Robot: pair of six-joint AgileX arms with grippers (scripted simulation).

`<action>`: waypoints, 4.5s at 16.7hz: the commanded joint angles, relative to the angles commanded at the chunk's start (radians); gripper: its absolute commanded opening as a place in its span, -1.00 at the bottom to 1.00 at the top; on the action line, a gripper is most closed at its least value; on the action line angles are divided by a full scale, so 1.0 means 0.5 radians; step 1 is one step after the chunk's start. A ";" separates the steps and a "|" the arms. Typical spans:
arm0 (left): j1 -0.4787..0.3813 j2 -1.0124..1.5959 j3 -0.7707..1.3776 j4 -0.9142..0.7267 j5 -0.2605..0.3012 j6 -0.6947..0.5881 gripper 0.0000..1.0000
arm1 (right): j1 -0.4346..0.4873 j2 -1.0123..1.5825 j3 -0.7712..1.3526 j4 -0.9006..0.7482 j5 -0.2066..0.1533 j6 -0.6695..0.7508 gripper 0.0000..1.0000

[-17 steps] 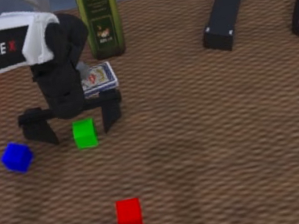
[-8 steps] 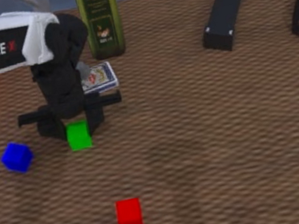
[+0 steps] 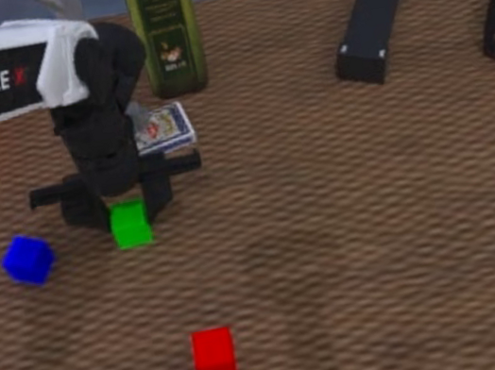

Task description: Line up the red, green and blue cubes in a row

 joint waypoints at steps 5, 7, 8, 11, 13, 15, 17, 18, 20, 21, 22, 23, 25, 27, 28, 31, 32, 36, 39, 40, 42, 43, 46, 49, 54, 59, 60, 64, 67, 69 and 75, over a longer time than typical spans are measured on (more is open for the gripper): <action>0.007 -0.059 0.073 -0.099 -0.014 0.011 -1.00 | 0.000 0.000 0.000 0.000 0.000 0.000 1.00; 0.019 -0.100 0.161 -0.242 -0.015 0.007 -1.00 | 0.000 0.000 0.000 0.000 0.000 0.000 1.00; 0.025 -0.124 0.209 -0.323 -0.015 0.006 -1.00 | 0.000 0.000 0.000 0.000 0.000 0.000 1.00; 0.040 -0.187 0.319 -0.482 -0.014 0.006 -1.00 | 0.000 0.000 0.000 0.000 0.000 0.000 1.00; 0.041 -0.195 0.329 -0.495 -0.014 0.006 -1.00 | 0.000 0.000 0.000 0.000 0.000 0.000 1.00; 0.030 -0.188 0.324 -0.490 -0.015 0.009 -1.00 | 0.000 0.000 0.000 0.000 0.000 0.000 1.00; 0.000 -0.193 0.321 -0.492 -0.015 -0.020 -1.00 | 0.000 0.000 0.000 0.000 0.000 0.000 1.00; -0.048 -0.201 0.315 -0.495 -0.016 -0.063 -1.00 | 0.000 0.000 0.000 0.000 0.000 0.000 1.00; -0.200 -0.228 0.291 -0.505 -0.019 -0.198 -1.00 | 0.000 0.000 0.000 0.000 0.000 0.000 1.00; -0.294 -0.248 0.271 -0.510 -0.020 -0.283 -1.00 | 0.000 0.000 0.000 0.000 0.000 0.000 1.00; -0.398 -0.271 0.247 -0.515 -0.021 -0.375 -1.00 | 0.000 0.000 0.000 0.000 0.000 0.000 1.00; -0.511 -0.296 0.221 -0.520 -0.022 -0.473 -1.00 | 0.000 0.000 0.000 0.000 0.000 0.000 1.00; -0.745 -0.347 0.172 -0.530 -0.024 -0.672 -1.00 | 0.000 0.000 0.000 0.000 0.000 0.000 1.00; -0.949 -0.402 0.126 -0.533 -0.026 -0.849 -1.00 | 0.000 0.000 0.000 0.000 0.000 0.000 1.00; -1.024 -0.427 0.106 -0.531 -0.028 -0.920 -1.00 | 0.000 0.000 0.000 0.000 0.000 0.000 1.00; -1.120 -0.469 0.075 -0.526 -0.030 -1.017 -1.00 | 0.000 0.000 0.000 0.000 0.000 0.000 1.00; -1.120 -0.469 0.075 -0.526 -0.030 -1.017 -1.00 | 0.000 0.000 0.000 0.000 0.000 0.000 1.00; -1.115 -0.453 0.052 -0.492 -0.030 -1.008 -1.00 | 0.000 0.000 0.000 0.000 0.000 0.000 1.00; -1.116 -0.405 -0.089 -0.299 -0.029 -1.011 -1.00 | 0.000 0.000 0.000 0.000 0.000 0.000 1.00; -1.117 -0.385 -0.146 -0.214 -0.029 -1.013 -1.00 | 0.000 0.000 0.000 0.000 0.000 0.000 1.00; -1.120 -0.351 -0.245 -0.075 -0.029 -1.015 -1.00 | 0.000 0.000 0.000 0.000 0.000 0.000 1.00; -1.122 -0.338 -0.278 -0.036 -0.029 -1.017 -1.00 | 0.000 0.000 0.000 0.000 0.000 0.000 1.00; -1.123 -0.330 -0.295 -0.018 -0.029 -1.018 -1.00 | 0.000 0.000 0.000 0.000 0.000 0.000 1.00; -1.123 -0.330 -0.295 -0.018 -0.029 -1.018 -0.70 | 0.000 0.000 0.000 0.000 0.000 0.000 1.00; -1.123 -0.330 -0.295 -0.018 -0.029 -1.018 0.06 | 0.000 0.000 0.000 0.000 0.000 0.000 1.00; -1.123 -0.330 -0.295 -0.018 -0.029 -1.018 0.81 | 0.000 0.000 0.000 0.000 0.000 0.000 1.00; -1.123 -0.330 -0.295 -0.018 -0.029 -1.018 0.96 | 0.000 0.000 0.000 0.000 0.000 0.000 1.00; -1.123 -0.330 -0.295 -0.018 -0.029 -1.018 1.00 | 0.000 0.000 0.000 0.000 0.000 0.000 1.00; -1.123 -0.330 -0.295 -0.018 -0.029 -1.018 1.00 | 0.000 0.000 0.000 0.000 0.000 0.000 1.00; -1.120 -0.331 -0.294 -0.018 -0.029 -1.018 1.00 | 0.000 0.000 0.000 0.000 0.000 0.000 1.00; -1.104 -0.416 -0.080 -0.340 -0.030 -1.028 1.00 | 0.000 0.000 0.000 0.000 0.000 0.000 1.00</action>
